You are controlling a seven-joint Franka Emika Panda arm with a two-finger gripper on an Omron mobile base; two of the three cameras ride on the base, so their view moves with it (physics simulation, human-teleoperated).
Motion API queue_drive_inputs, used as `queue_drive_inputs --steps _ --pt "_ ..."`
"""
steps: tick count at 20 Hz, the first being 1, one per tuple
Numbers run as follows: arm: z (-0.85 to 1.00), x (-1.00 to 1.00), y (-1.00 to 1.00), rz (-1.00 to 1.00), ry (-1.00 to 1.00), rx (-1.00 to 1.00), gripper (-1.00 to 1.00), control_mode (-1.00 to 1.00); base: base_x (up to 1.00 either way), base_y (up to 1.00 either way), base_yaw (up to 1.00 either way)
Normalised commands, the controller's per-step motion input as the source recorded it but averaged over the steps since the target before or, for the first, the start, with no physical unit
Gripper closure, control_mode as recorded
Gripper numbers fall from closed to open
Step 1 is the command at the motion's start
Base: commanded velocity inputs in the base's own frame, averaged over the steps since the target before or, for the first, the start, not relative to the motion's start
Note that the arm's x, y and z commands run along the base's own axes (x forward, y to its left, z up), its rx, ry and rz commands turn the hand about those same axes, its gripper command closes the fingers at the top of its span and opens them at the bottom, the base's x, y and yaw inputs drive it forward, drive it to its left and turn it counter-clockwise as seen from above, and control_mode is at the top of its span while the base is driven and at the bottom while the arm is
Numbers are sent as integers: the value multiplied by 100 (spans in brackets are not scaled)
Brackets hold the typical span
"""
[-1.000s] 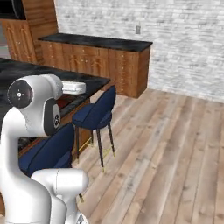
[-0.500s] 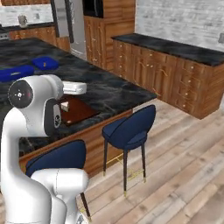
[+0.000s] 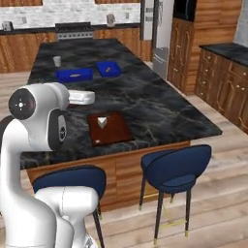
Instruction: Take the cupcake and cake from the fridge and place them on the empty tray on the dining counter.
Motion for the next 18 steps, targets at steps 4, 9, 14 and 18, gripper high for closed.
queue_drive_inputs --steps 4,9,14,18 --pt "0 0 0 0 0 0 100 100 47 -100 41" --pt "0 0 0 0 0 0 100 100 46 -96 25" --pt "0 0 0 0 0 0 100 100 97 -61 30" --pt "0 0 0 0 0 0 100 100 100 0 38"
